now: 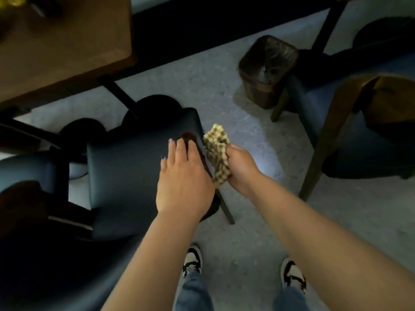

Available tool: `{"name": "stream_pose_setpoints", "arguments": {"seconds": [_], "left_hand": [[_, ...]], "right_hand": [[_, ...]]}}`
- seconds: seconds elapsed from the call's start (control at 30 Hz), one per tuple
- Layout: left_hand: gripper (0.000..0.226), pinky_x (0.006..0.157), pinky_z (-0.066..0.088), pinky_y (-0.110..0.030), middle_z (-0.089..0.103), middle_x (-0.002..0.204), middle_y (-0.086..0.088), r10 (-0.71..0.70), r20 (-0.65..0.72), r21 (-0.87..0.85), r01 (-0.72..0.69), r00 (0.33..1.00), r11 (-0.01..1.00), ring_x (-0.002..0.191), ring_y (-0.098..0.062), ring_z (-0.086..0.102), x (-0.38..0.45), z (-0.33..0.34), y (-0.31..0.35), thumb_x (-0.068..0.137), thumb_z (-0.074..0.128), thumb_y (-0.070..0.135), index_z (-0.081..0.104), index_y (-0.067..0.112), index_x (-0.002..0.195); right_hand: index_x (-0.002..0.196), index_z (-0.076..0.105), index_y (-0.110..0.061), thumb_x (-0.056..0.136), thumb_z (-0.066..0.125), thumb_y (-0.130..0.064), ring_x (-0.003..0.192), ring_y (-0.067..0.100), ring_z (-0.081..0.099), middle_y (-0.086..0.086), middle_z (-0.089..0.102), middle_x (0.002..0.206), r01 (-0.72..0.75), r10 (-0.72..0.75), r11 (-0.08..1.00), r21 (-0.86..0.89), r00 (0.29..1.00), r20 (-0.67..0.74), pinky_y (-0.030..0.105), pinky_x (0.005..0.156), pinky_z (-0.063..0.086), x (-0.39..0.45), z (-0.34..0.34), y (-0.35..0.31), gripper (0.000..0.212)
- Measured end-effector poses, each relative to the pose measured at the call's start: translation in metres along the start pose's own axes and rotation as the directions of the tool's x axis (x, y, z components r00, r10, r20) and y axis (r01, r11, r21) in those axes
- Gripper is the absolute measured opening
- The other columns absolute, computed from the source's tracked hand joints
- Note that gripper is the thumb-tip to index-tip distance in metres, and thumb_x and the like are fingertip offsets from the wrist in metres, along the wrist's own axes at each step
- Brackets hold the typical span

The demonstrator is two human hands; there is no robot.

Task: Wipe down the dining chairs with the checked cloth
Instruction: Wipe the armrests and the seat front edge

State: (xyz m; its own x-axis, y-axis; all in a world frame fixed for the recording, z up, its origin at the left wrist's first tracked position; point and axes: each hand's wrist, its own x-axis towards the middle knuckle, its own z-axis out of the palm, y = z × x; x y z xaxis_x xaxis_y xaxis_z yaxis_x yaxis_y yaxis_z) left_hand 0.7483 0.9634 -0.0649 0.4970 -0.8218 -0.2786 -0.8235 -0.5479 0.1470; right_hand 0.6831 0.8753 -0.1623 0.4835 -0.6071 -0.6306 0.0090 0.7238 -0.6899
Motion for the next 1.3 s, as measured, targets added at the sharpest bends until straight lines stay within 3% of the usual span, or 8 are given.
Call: {"name": "stream_pose_setpoints", "arguments": {"seconds": [0.17, 0.33, 0.47, 0.57, 0.7, 0.9, 1.07, 1.3], "left_hand": [[0.046, 0.101, 0.047, -0.028, 0.05, 0.143, 0.008, 0.181, -0.263, -0.418, -0.281, 0.948, 0.864, 0.126, -0.011, 0.053, -0.035, 0.047, 0.034, 0.092, 0.049, 0.02, 0.054, 0.018, 0.137], [0.031, 0.082, 0.043, -0.007, 0.062, 0.109, 0.024, -0.335, -0.071, -0.754, 0.169, 0.94, 0.635, 0.1, 0.012, 0.056, -0.039, 0.117, 0.021, 0.1, 0.049, 0.016, 0.061, 0.029, 0.125], [0.031, 0.11, 0.039, -0.037, 0.055, 0.135, 0.01, -0.512, 0.113, -0.897, 0.309, 0.851, 0.317, 0.127, -0.008, 0.05, -0.007, 0.173, -0.008, 0.104, 0.041, 0.027, 0.053, 0.03, 0.132], [0.035, 0.107, 0.043, -0.04, 0.06, 0.133, 0.002, -0.502, 0.035, -0.934, 0.208, 0.864, 0.292, 0.123, -0.012, 0.055, 0.022, 0.205, -0.023, 0.104, 0.039, 0.026, 0.053, 0.021, 0.135], [0.034, 0.072, 0.05, -0.022, 0.068, 0.109, -0.006, -0.53, -0.082, -0.968, 0.059, 0.844, 0.242, 0.094, -0.01, 0.065, 0.05, 0.241, -0.026, 0.106, 0.034, 0.021, 0.06, 0.006, 0.121], [0.054, 0.095, 0.048, -0.019, 0.062, 0.127, 0.013, -0.355, -0.202, -0.973, -0.228, 0.913, -0.032, 0.116, 0.0, 0.058, 0.061, 0.293, -0.042, 0.084, 0.028, 0.058, 0.052, 0.035, 0.126], [0.052, 0.096, 0.049, -0.021, 0.066, 0.124, 0.011, -0.24, -0.389, -0.916, -0.402, 0.889, -0.005, 0.119, -0.007, 0.059, 0.069, 0.308, -0.062, 0.095, 0.023, 0.057, 0.055, 0.028, 0.124], [0.043, 0.091, 0.05, -0.019, 0.074, 0.102, 0.013, -0.34, -0.434, -0.9, -0.423, 0.834, 0.11, 0.107, -0.007, 0.066, 0.064, 0.312, -0.077, 0.094, 0.029, 0.041, 0.066, 0.021, 0.106]], "right_hand": [[0.113, 0.068, -0.014, 0.095, 0.044, -0.018, 0.108, 0.019, 0.064, 0.003, 0.07, 0.112, 0.012, -0.009, 0.998, -0.058, 0.999, 0.054, 0.041, 0.1, 0.046, 0.001, -0.068, 0.006, 0.03], [0.093, 0.077, -0.03, 0.091, 0.044, -0.029, 0.108, 0.013, 0.064, -0.006, 0.071, 0.11, 0.013, -0.01, 0.992, -0.125, 1.0, 0.029, 0.042, 0.104, 0.042, 0.017, -0.077, 0.021, 0.033], [0.111, 0.065, -0.017, 0.1, 0.039, -0.016, 0.089, 0.014, 0.059, 0.0, 0.065, 0.097, 0.226, -0.205, 0.952, -0.206, 0.971, 0.119, 0.028, 0.08, 0.046, 0.026, -0.025, 0.049, 0.028], [0.127, 0.056, -0.014, 0.101, 0.037, -0.013, 0.107, 0.008, 0.053, -0.002, 0.057, 0.116, 0.53, -0.5, 0.815, -0.234, 0.847, 0.179, 0.024, 0.095, 0.042, 0.048, 0.003, 0.07, 0.032], [0.126, 0.056, -0.016, 0.102, 0.034, -0.019, 0.107, 0.007, 0.054, -0.001, 0.059, 0.118, 0.636, -0.625, 0.757, -0.15, 0.771, 0.121, 0.024, 0.096, 0.044, 0.091, -0.002, 0.106, 0.033], [0.126, 0.057, -0.021, 0.094, 0.037, -0.033, 0.114, 0.017, 0.058, 0.003, 0.062, 0.122, 0.465, -0.46, 0.867, -0.181, 0.885, 0.07, 0.045, 0.101, 0.045, 0.133, -0.067, 0.255, 0.04], [0.11, 0.064, -0.022, 0.083, 0.041, -0.043, 0.105, 0.022, 0.062, 0.003, 0.068, 0.108, 0.452, -0.452, 0.873, -0.182, 0.891, 0.04, 0.046, 0.097, 0.047, 0.144, -0.078, 0.262, 0.042], [0.106, 0.058, -0.02, 0.097, 0.034, -0.027, 0.099, 0.012, 0.056, 0.003, 0.061, 0.108, 0.79, -0.769, 0.6, -0.123, 0.613, 0.184, 0.029, 0.089, 0.046, 0.107, 0.001, 0.11, 0.026]]}}
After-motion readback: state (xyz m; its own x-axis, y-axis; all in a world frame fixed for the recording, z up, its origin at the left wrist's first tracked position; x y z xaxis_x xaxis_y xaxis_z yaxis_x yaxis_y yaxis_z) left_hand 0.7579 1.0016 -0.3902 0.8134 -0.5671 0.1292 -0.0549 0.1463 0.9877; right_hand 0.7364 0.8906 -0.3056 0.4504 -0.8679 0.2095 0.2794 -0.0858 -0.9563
